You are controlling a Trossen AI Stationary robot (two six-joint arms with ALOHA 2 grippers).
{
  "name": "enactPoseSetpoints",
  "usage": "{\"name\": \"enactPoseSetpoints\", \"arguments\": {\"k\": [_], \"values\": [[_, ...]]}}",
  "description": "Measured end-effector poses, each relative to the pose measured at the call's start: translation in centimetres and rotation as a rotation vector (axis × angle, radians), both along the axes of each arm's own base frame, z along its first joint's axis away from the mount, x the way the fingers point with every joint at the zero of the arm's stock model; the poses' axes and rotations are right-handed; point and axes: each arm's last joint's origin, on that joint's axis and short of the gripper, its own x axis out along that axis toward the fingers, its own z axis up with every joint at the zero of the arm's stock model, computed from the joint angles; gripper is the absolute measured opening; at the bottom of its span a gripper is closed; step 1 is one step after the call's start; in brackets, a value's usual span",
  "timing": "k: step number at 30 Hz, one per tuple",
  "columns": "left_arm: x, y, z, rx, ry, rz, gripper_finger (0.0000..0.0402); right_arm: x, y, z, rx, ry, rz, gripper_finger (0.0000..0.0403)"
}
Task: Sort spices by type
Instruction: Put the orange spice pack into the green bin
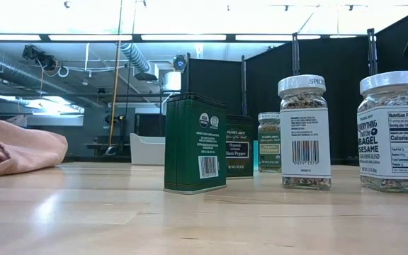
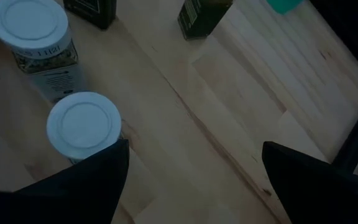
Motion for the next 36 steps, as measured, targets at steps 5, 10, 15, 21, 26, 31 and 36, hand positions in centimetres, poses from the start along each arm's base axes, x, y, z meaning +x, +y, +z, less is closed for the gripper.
{"name": "enactPoseSetpoints", "arguments": {"k": [5,10,15,21,26,31,36], "values": [[-0.2,0.4,-1.4,0.113,0.061,0.017,0.0050,0.0,0.0,0.0,0.001,-0.002,-0.002,0.0374],[-0.6,1.1,-2.2,0.196,0.151,0.026,0.0024,0.0,0.0,0.0,0.002,-0.003,-0.003,0.0374],[-0.6,1.0,-2.0,0.188,0.211,0.070,0.0004,0.0,0.0,0.0,0.003,-0.004,-0.003,0.0374],[-0.7,1.4,-1.8,0.272,0.211,0.127,0.0003,0.0,0.0,0.0,-0.001,-0.007,0.000,0.0374],[-0.7,2.0,-2.1,0.340,0.251,0.146,0.0001,0.0,0.0,0.0,-0.004,-0.008,0.001,0.0374],[-0.7,1.9,-2.1,0.331,0.260,0.159,0.0001,0.0,0.0,0.0,-0.004,-0.009,0.000,0.0374],[-0.6,1.8,-1.2,0.303,0.264,0.200,0.0001,0.0,0.0,0.0,-0.005,-0.011,0.000,0.0374]]}}
